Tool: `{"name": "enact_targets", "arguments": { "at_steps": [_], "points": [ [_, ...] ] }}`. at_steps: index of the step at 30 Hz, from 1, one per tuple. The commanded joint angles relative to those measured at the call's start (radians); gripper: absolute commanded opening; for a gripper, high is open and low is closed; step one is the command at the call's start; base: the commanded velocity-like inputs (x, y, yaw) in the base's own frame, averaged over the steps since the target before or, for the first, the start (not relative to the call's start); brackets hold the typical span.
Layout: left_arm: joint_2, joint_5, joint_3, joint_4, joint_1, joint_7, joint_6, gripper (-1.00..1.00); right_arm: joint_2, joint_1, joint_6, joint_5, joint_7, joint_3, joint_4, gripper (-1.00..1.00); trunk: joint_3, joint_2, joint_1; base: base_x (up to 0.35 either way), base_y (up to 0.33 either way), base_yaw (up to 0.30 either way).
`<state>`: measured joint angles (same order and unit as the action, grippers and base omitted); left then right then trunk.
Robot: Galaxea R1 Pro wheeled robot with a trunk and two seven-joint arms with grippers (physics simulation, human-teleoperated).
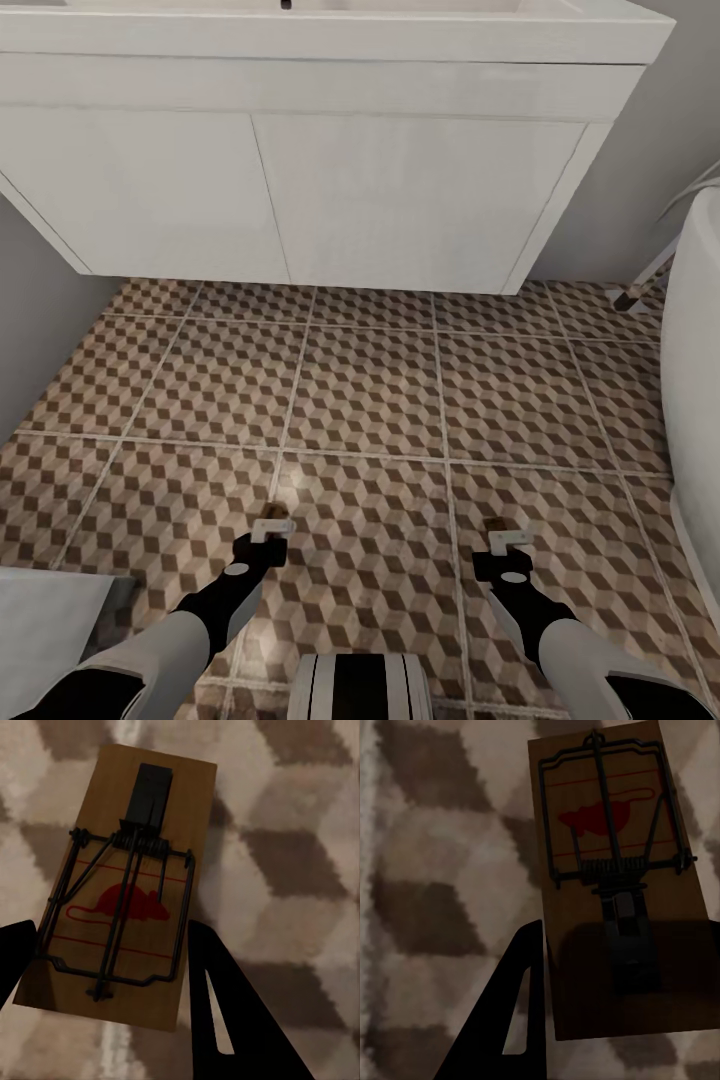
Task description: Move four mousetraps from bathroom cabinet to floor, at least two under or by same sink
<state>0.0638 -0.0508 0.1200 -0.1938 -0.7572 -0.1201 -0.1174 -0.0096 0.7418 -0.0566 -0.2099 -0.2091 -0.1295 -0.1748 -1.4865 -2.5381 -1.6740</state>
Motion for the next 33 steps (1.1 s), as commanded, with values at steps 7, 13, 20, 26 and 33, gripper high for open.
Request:
{"name": "enact_targets", "arguments": {
  "at_steps": [7,13,20,26,33],
  "points": [
    [-0.002,-0.021,0.001,-0.002,-0.001,-0.007,-0.005,-1.0,0.0,0.001,-0.005,-0.008,0.0,-0.009,0.0,-1.0,-0.001,0.0,0.0,0.0,0.0,0.0],
    [-0.002,-0.019,0.007,-0.005,-0.001,-0.003,-0.012,-1.0,0.0,0.001,-0.005,-0.008,0.0,-0.009,0.0,-1.0,-0.001,0.0,0.0,0.0,0.0,0.0],
    [0.0,-0.021,0.008,-0.008,-0.001,-0.004,-0.005,-1.0,0.0,0.001,-0.004,-0.008,-0.002,-0.009,-0.011,-1.0,-0.001,0.0,0.0,0.0,0.0,0.0],
    [0.003,-0.023,0.006,-0.089,-0.001,-0.007,0.066,-1.0,0.0,0.001,-0.003,-0.008,-0.008,-0.009,-0.015,-1.0,-0.001,0.0,0.0,0.0,0.0,0.0],
    [0.002,-0.015,0.009,-0.16,-0.001,0.003,0.134,-1.0,0.0,0.001,-0.003,-0.008,-0.011,-0.009,-0.015,-1.0,-0.001,0.0,0.0,0.0,0.0,0.0]
  ]
}}
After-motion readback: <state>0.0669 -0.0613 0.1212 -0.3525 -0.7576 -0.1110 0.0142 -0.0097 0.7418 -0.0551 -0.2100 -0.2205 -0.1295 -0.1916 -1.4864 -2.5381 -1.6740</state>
